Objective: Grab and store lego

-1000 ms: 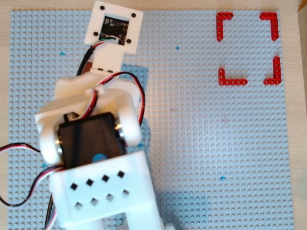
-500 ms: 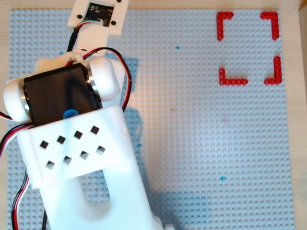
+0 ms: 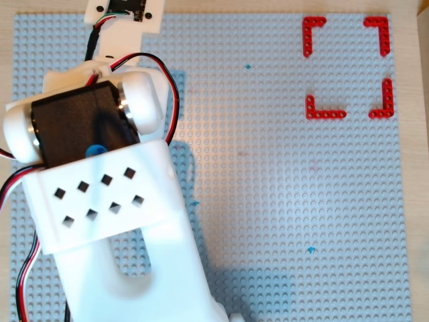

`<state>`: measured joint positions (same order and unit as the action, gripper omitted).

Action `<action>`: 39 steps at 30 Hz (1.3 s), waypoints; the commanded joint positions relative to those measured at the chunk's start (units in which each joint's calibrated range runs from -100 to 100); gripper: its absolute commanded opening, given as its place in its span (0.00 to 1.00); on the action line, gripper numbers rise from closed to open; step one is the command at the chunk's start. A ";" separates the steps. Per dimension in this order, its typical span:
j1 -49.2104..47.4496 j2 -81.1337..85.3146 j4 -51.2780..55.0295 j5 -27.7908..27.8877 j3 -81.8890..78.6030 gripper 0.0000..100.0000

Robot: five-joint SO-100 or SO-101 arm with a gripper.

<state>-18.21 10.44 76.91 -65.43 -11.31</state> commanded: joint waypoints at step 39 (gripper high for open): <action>3.38 -5.10 -10.38 1.54 0.51 0.11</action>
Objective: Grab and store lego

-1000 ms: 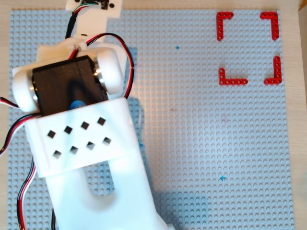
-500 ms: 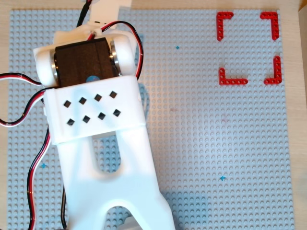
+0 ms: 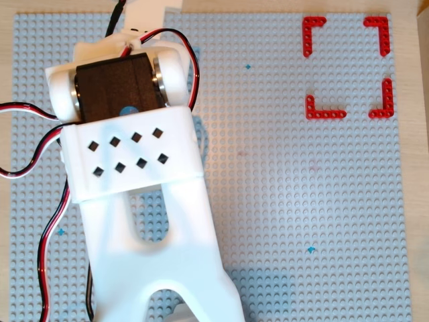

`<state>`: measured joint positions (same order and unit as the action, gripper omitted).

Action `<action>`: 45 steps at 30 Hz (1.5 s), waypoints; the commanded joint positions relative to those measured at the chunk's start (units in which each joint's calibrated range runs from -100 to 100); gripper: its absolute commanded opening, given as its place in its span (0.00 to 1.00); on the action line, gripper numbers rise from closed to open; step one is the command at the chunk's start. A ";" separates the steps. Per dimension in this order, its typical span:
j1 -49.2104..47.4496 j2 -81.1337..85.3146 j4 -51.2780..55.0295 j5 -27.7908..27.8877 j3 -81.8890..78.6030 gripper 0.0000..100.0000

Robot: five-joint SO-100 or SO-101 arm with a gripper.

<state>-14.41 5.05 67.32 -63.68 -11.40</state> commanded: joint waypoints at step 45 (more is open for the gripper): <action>-2.57 -11.74 -11.76 -2.88 1.33 0.11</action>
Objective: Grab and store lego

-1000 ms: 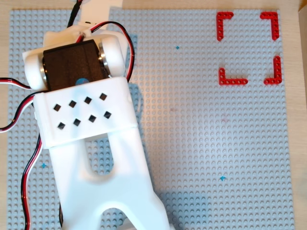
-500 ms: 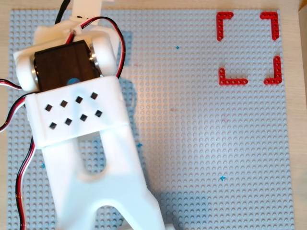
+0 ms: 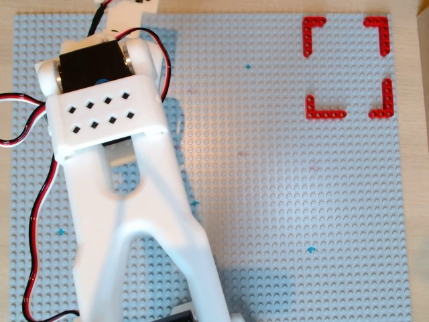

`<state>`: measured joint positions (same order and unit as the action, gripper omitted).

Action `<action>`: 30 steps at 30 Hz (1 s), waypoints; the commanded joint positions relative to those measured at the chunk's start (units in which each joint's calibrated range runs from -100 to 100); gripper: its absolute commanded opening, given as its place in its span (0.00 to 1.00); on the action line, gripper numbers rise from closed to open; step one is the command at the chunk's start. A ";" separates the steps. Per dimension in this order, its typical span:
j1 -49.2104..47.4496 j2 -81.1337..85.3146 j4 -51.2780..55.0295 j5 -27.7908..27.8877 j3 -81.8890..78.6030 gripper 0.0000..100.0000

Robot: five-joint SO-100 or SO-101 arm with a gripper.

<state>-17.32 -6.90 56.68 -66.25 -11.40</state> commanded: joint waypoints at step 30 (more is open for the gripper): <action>-1.30 -0.13 2.10 -0.36 0.60 0.11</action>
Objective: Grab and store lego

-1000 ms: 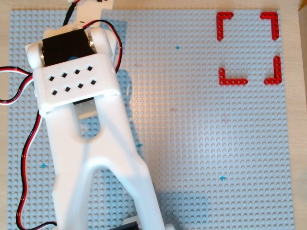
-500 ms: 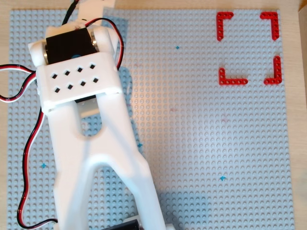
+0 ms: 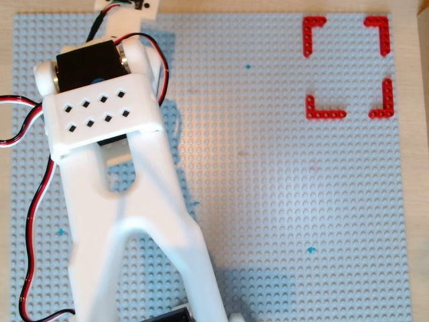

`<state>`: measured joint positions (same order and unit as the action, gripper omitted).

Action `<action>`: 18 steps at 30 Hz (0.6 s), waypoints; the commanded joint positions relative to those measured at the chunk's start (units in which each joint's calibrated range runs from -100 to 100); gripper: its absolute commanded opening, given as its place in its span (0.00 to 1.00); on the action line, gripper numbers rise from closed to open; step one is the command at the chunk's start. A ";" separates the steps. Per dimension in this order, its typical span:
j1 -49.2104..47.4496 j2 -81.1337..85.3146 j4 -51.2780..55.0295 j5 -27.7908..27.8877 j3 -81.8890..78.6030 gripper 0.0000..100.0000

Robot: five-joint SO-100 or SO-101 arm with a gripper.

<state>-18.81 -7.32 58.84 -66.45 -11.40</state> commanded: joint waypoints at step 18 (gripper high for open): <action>-0.78 0.30 -0.41 -1.72 0.88 0.11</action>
<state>-19.18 -7.32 58.84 -67.99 -11.40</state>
